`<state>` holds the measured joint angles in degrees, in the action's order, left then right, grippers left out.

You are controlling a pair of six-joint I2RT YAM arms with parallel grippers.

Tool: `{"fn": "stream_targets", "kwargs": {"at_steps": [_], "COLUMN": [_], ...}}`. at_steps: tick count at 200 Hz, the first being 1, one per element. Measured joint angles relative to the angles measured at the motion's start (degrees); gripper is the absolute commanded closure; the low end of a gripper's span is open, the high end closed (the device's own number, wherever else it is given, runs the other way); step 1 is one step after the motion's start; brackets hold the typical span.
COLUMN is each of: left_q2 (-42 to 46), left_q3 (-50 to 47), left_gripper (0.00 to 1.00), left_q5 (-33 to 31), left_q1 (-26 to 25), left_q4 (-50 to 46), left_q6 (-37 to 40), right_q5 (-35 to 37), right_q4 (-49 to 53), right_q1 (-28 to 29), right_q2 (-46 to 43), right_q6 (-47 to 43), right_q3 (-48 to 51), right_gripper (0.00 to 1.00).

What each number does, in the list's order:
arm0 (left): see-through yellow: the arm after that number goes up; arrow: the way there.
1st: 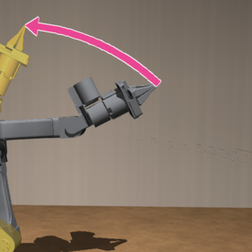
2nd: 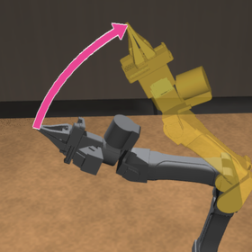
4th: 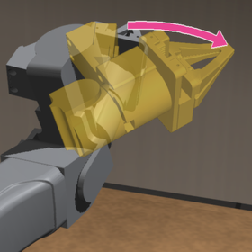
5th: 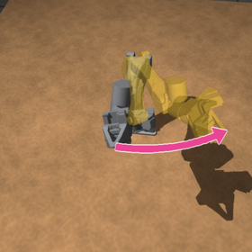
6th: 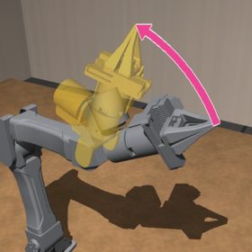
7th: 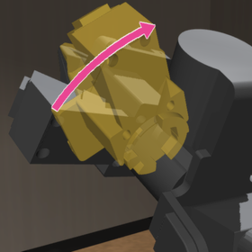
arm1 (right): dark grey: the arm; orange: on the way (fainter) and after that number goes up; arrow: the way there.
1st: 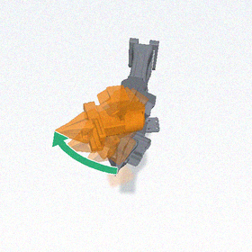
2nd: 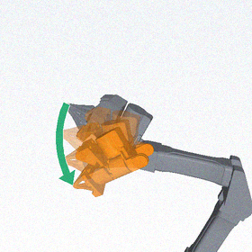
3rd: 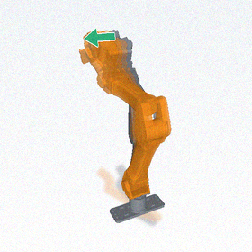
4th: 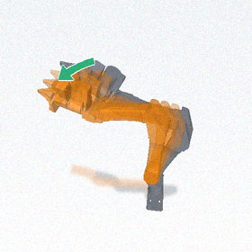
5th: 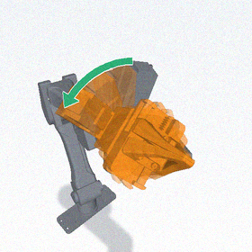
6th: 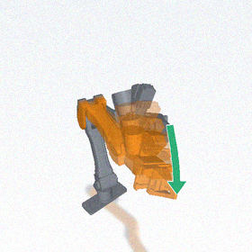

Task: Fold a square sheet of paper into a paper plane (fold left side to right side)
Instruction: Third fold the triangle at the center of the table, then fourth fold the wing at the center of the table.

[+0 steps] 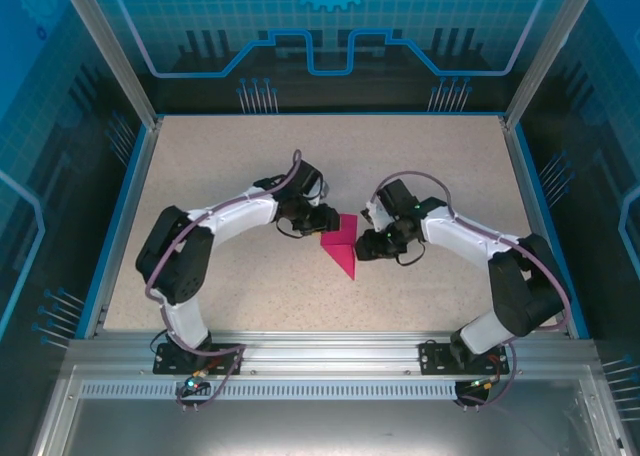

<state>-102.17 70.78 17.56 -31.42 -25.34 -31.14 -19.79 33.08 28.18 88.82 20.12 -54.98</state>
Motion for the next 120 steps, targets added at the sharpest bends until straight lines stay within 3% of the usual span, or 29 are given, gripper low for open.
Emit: {"fn": "stream_targets", "kwargs": {"at_steps": [52, 106, 120], "left_q2": [4.50, 4.46, 4.20], "left_q3": [-8.31, -10.19, -10.19], "left_gripper": [0.50, 0.49, 0.49], "left_q5": [-0.22, -0.22, -0.20], "left_q1": [2.49, 2.49, 2.49], "left_q4": [1.68, 2.36, 2.99], "left_q6": [-1.16, -2.40, -2.62], "right_q5": [-2.54, -2.54, -2.10], "right_q4": [-4.20, -5.29, -5.40], "right_q1": [0.00, 0.02, 0.02], "right_q2": [6.78, 12.41, 12.46], "right_q6": [-2.21, -2.54, -2.49], "right_q3": [-3.93, -5.53, -5.53], "right_gripper": [0.56, 0.88, 0.92]}}
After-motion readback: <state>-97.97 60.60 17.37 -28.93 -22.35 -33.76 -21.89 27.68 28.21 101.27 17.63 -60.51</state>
